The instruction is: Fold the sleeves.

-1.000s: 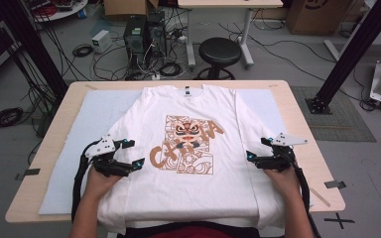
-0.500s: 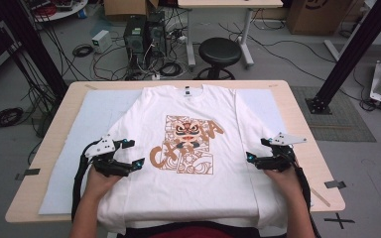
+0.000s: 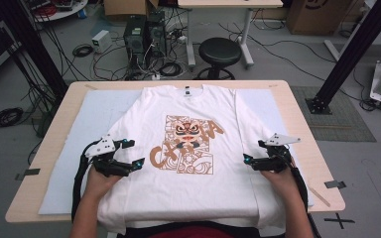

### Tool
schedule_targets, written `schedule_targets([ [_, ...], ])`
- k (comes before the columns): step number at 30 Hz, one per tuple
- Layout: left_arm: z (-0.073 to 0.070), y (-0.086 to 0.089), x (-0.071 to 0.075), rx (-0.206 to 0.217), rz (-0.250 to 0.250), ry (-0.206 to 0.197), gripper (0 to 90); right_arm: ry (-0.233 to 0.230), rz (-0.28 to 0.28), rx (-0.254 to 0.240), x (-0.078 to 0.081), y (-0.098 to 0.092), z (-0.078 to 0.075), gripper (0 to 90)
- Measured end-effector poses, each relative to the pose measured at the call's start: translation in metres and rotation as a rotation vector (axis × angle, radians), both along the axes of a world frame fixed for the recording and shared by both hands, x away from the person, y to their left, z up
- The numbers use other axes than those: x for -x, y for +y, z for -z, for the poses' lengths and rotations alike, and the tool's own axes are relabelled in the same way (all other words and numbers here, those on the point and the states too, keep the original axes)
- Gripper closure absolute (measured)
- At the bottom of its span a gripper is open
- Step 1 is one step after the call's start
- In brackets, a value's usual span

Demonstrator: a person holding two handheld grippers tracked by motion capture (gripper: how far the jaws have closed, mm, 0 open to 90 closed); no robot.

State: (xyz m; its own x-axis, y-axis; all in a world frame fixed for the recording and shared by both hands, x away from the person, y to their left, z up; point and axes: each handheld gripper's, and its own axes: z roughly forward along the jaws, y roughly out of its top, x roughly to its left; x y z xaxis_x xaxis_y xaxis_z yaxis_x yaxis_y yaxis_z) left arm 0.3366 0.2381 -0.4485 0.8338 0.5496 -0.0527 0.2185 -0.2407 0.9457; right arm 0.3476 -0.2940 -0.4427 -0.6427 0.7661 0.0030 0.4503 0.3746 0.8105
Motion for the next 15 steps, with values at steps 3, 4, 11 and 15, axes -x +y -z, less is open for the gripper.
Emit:
schedule_targets([
  [3, 0.0000, 0.0001, 0.0000, 0.000, -0.001, 0.000, 17.4, 0.010, 0.003, 0.018, -0.0004, 0.0024, 0.0012, 17.9],
  [4, 0.0000, 0.0000, 0.0000, 0.000, -0.001, 0.000, 17.4, 0.015, 0.005, 0.023, -0.0004, 0.0029, 0.0015, 19.0],
  [11, 0.0000, 0.0002, -0.0002, -0.001, -0.001, 0.000, 17.4, 0.038, 0.007, 0.074, -0.0014, 0.0072, 0.0053, 27.4],
  [15, 0.0000, 0.0001, -0.0003, 0.001, -0.004, -0.001, 17.4, 0.043, 0.001, 0.109, -0.0017, 0.0095, 0.0073, 32.6],
])
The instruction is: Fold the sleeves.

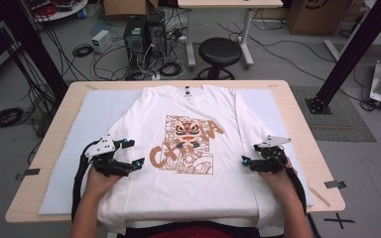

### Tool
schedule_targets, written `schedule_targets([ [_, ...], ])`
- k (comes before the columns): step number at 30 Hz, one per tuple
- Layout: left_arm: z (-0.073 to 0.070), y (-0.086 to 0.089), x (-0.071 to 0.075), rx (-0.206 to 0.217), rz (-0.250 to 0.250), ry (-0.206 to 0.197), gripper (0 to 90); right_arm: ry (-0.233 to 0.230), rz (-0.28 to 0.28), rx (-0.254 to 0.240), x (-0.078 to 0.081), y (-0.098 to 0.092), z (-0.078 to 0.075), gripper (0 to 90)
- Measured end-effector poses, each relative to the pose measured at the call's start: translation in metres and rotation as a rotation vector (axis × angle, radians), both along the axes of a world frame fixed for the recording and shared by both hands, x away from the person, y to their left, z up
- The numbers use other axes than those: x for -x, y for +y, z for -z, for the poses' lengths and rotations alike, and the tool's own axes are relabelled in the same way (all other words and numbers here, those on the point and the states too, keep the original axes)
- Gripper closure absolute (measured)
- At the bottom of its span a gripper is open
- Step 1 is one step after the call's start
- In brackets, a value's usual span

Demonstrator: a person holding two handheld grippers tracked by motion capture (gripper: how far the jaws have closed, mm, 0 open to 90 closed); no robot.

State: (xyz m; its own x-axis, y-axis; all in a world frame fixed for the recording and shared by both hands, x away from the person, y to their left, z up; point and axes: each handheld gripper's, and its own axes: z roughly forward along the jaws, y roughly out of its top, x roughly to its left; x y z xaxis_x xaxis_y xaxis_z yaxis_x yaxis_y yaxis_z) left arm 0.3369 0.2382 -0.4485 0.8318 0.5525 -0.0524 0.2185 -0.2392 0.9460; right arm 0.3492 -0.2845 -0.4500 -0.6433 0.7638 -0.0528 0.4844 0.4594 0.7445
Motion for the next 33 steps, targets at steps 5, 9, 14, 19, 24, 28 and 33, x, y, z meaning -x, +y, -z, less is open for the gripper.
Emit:
schedule_targets([
  [5, 0.000, 0.000, 0.000, -0.001, 0.001, 0.000, 17.4, -0.003, -0.007, 0.015, 0.001, -0.001, 0.000, 43.9],
  [9, 0.000, 0.000, 0.000, 0.000, 0.000, 0.000, 17.4, -0.006, -0.001, 0.019, 0.002, -0.004, -0.001, 55.3],
  [14, 0.000, 0.000, 0.000, 0.001, 0.001, 0.000, 17.4, -0.019, 0.017, 0.037, 0.004, -0.011, -0.002, 68.8],
  [19, 0.000, 0.000, 0.000, 0.001, 0.000, 0.000, 17.4, -0.027, 0.006, 0.026, 0.005, -0.013, -0.003, 78.7],
  [24, 0.000, 0.000, 0.000, -0.001, -0.001, 0.000, 17.4, -0.032, -0.013, 0.020, 0.006, -0.011, -0.004, 87.1],
  [28, 0.000, 0.000, 0.000, 0.000, -0.001, 0.001, 17.4, -0.038, -0.019, 0.006, 0.007, -0.010, -0.006, 88.8],
  [33, 0.000, 0.000, 0.000, -0.003, -0.002, 0.001, 17.4, -0.059, -0.030, -0.027, 0.010, -0.011, -0.013, 88.9],
])
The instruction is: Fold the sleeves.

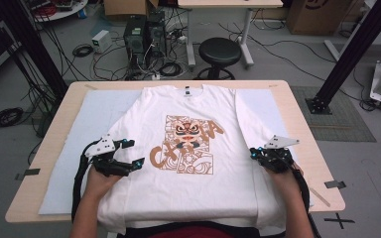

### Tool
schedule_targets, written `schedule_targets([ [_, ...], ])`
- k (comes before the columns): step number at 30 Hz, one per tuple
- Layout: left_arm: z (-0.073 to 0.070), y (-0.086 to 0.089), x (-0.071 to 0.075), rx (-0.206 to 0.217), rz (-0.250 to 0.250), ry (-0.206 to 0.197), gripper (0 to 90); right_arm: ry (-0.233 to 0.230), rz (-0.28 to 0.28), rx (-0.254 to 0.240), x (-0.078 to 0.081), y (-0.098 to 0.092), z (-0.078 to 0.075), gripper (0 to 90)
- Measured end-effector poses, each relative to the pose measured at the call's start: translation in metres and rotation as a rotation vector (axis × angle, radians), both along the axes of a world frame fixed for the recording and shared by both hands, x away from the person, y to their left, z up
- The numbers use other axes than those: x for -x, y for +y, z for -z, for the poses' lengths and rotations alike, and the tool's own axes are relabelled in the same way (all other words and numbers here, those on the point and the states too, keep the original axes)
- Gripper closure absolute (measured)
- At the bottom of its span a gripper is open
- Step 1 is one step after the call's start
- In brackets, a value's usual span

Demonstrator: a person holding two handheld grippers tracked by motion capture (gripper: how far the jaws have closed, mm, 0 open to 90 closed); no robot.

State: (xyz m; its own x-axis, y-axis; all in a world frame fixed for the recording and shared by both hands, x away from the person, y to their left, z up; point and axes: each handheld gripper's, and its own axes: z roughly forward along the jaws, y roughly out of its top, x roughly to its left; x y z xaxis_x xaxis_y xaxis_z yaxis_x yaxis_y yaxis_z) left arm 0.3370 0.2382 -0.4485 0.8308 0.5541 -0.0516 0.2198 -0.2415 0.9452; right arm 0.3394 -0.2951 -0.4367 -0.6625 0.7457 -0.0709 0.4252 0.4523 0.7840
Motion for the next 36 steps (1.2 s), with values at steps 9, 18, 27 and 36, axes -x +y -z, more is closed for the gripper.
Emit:
schedule_targets([
  [9, 0.000, 0.000, 0.000, 0.001, -0.003, 0.000, 17.4, -0.033, -0.028, -0.043, 0.002, 0.008, -0.016, 88.8],
  [18, 0.000, 0.000, 0.000, 0.002, -0.003, 0.001, 17.4, -0.050, -0.070, -0.023, -0.005, 0.034, -0.030, 88.8],
  [27, 0.000, 0.000, 0.000, 0.002, -0.004, 0.001, 17.4, -0.037, -0.132, -0.014, -0.016, 0.069, -0.038, 88.8],
  [36, 0.000, 0.001, -0.001, 0.009, -0.003, 0.004, 17.4, -0.004, -0.181, 0.000, -0.026, 0.107, -0.034, 88.8],
])
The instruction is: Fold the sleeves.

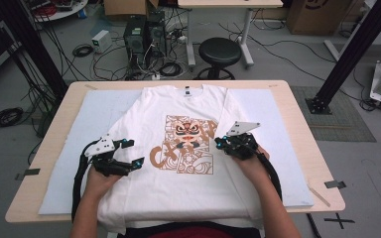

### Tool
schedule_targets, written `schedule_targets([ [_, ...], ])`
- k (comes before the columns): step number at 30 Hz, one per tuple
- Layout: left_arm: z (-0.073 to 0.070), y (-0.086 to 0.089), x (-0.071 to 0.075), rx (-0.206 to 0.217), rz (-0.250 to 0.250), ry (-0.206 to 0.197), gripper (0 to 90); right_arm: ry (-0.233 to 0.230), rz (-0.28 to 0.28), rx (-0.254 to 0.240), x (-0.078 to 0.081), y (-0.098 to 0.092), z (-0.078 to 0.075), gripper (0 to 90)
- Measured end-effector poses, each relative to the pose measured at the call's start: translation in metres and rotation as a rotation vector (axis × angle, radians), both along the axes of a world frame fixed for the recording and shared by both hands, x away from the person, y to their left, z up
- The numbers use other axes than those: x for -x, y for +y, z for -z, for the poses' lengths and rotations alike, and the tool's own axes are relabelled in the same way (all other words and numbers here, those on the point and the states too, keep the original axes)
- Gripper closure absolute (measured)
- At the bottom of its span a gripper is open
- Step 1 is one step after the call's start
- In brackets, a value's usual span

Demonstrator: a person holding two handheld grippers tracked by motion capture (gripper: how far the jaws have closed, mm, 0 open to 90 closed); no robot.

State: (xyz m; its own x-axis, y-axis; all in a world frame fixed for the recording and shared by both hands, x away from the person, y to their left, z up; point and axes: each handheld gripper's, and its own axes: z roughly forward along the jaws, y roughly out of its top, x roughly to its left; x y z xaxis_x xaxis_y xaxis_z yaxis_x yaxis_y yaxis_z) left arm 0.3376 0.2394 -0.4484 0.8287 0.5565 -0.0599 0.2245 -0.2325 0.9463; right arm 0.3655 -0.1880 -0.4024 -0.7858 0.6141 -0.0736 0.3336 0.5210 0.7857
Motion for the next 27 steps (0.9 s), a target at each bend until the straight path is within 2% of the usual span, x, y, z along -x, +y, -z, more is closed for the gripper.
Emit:
schedule_targets([
  [6, 0.000, 0.000, 0.000, -0.001, 0.000, 0.001, 17.4, -0.001, -0.016, 0.018, -0.004, 0.017, -0.002, 88.9],
  [13, 0.000, 0.000, 0.000, -0.001, 0.000, 0.001, 17.4, 0.001, -0.020, 0.024, -0.009, 0.028, -0.004, 88.6],
  [15, 0.000, 0.000, 0.000, 0.000, -0.001, 0.000, 17.4, -0.003, -0.013, 0.024, -0.008, 0.028, -0.003, 80.9],
  [18, 0.000, -0.001, 0.000, -0.001, 0.003, 0.002, 17.4, -0.007, 0.009, -0.004, -0.004, 0.022, -0.004, 72.7],
  [20, 0.000, -0.001, 0.000, -0.004, 0.003, 0.001, 17.4, -0.014, 0.018, -0.017, -0.002, 0.018, -0.005, 72.1],
  [21, 0.000, -0.001, 0.000, -0.004, 0.001, -0.002, 17.4, -0.023, 0.032, -0.051, 0.004, 0.008, -0.008, 68.2],
  [25, 0.000, -0.001, 0.000, -0.008, 0.001, -0.005, 17.4, -0.024, 0.047, -0.084, 0.014, -0.010, -0.008, 65.6],
  [27, 0.000, -0.001, 0.000, -0.004, 0.001, -0.002, 17.4, -0.028, 0.053, -0.082, 0.018, -0.017, -0.006, 65.3],
])
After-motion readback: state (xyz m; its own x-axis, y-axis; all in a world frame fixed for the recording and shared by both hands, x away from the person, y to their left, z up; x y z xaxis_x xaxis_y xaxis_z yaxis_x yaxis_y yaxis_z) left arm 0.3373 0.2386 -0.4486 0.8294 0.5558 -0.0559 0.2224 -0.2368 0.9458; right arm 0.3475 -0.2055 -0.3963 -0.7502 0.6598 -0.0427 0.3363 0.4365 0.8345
